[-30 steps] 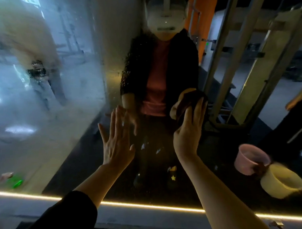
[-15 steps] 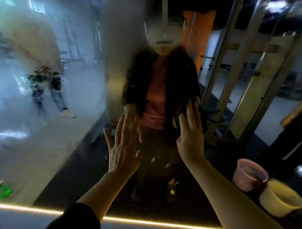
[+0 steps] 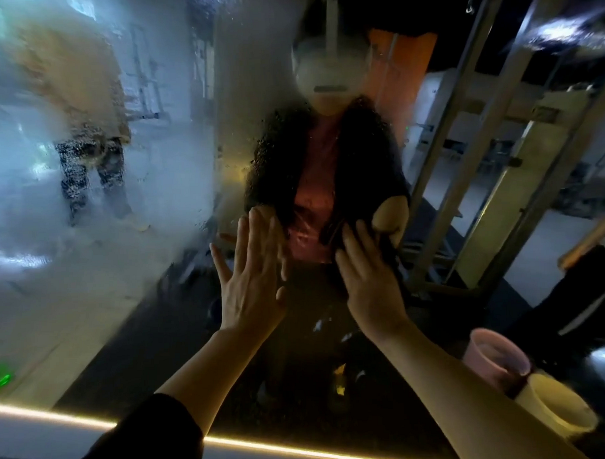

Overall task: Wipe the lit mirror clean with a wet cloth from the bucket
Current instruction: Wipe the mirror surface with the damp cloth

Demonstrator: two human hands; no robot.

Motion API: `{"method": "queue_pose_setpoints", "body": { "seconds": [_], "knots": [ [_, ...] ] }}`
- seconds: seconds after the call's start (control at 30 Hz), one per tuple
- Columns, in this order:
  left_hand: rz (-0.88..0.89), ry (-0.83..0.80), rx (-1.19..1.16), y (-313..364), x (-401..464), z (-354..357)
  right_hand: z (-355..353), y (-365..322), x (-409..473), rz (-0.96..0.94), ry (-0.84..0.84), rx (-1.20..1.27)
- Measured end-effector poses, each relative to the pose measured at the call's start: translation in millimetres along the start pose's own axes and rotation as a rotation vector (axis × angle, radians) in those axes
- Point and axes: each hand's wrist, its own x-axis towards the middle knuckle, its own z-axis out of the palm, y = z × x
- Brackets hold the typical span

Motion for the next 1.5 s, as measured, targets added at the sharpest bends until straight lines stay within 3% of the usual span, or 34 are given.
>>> {"method": "queue_pose_setpoints", "body": {
  "seconds": [0.07, 0.13, 0.27, 0.33, 0.57, 0.7, 0.77, 0.87, 1.0, 1.2, 1.3, 1.4, 1.43, 1.5],
  "knots": [
    [0.020, 0.004, 0.013, -2, 0, -1, 8, -7, -28, -0.177, -0.123, -0.063],
    [0.022, 0.013, 0.013, -6, -1, -4, 3, -3, -32, -0.190, -0.145, -0.043],
    [-0.010, 0.028, 0.000, -10, 4, -9, -26, 13, 31, 0.154, 0.072, 0.036],
    [-0.023, 0.017, -0.022, -9, 7, -8, -30, 15, 50, 0.183, 0.128, 0.042],
    [-0.010, 0.032, -0.074, -10, 7, -3, -5, -2, 5, -0.218, -0.059, -0.031],
    [-0.017, 0.140, -0.072, -10, 15, -7, -32, 17, 54, 0.105, 0.125, 0.056],
    [-0.017, 0.193, -0.095, -9, 24, -11, -42, 23, 76, 0.176, 0.140, 0.042],
    [-0.017, 0.207, -0.091, -9, 38, -14, -34, 13, 72, 0.056, 0.147, 0.012],
    [-0.008, 0.151, -0.069, -11, 45, -15, -27, -1, 42, -0.228, -0.029, -0.013],
    [-0.009, 0.173, -0.070, -9, 44, -18, -69, 36, 103, 0.141, 0.179, 0.091],
    [-0.021, 0.214, -0.088, -11, 45, -21, -65, 25, 107, 0.015, 0.194, 0.048],
    [-0.045, 0.243, -0.089, -13, 51, -29, -51, 14, 86, -0.247, 0.003, 0.053],
    [-0.053, 0.252, -0.094, -14, 54, -33, -52, 18, 87, -0.269, -0.009, 0.076],
    [-0.065, 0.274, -0.114, -16, 63, -41, -60, 32, 101, -0.162, 0.135, 0.117]
  ]
}}
